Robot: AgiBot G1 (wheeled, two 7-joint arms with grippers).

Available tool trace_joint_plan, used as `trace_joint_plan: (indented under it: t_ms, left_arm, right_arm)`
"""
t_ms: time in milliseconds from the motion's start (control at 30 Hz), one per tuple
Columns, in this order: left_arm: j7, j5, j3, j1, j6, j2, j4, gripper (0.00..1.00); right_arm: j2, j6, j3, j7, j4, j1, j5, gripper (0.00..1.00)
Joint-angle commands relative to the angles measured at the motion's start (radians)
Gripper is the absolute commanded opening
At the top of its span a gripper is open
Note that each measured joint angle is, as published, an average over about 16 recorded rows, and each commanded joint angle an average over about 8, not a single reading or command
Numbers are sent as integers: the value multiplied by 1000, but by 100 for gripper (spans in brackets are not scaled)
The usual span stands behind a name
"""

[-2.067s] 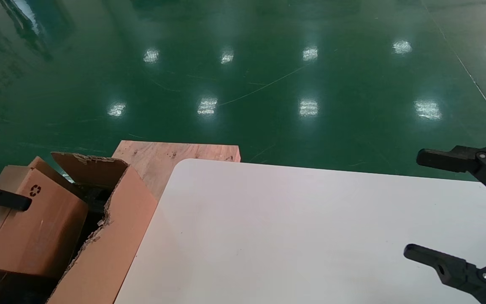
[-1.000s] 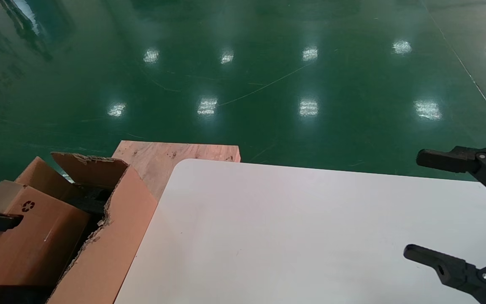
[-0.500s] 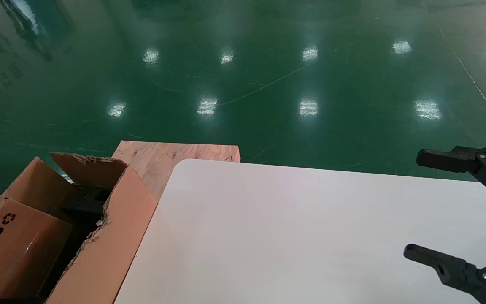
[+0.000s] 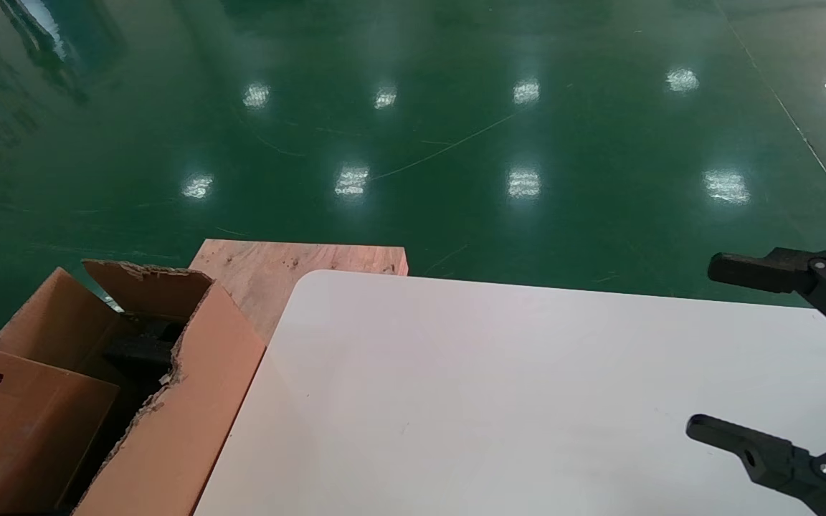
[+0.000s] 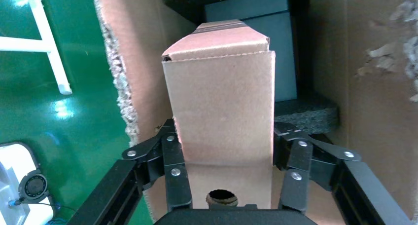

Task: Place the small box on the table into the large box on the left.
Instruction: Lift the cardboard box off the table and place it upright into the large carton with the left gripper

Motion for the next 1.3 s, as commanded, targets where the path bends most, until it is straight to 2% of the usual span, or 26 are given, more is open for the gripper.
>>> trace_joint_plan:
  t_ms: [33, 500, 1000, 1300]
  left_arm:
    - [6, 3, 0, -1, -2, 0, 8, 0]
    - [-52, 37, -3, 11, -34, 8, -24, 0]
    - [-41, 5, 34, 82, -234, 14, -33, 0]
    - [-66, 21, 35, 82, -231, -10, -13, 0]
  right_arm:
    - [0, 0, 0, 0, 0, 0, 0, 100]
    - [0, 0, 0, 0, 0, 0, 0, 100]
    - [0, 0, 0, 0, 0, 0, 0, 100]
    - [0, 0, 0, 0, 0, 0, 0, 100]
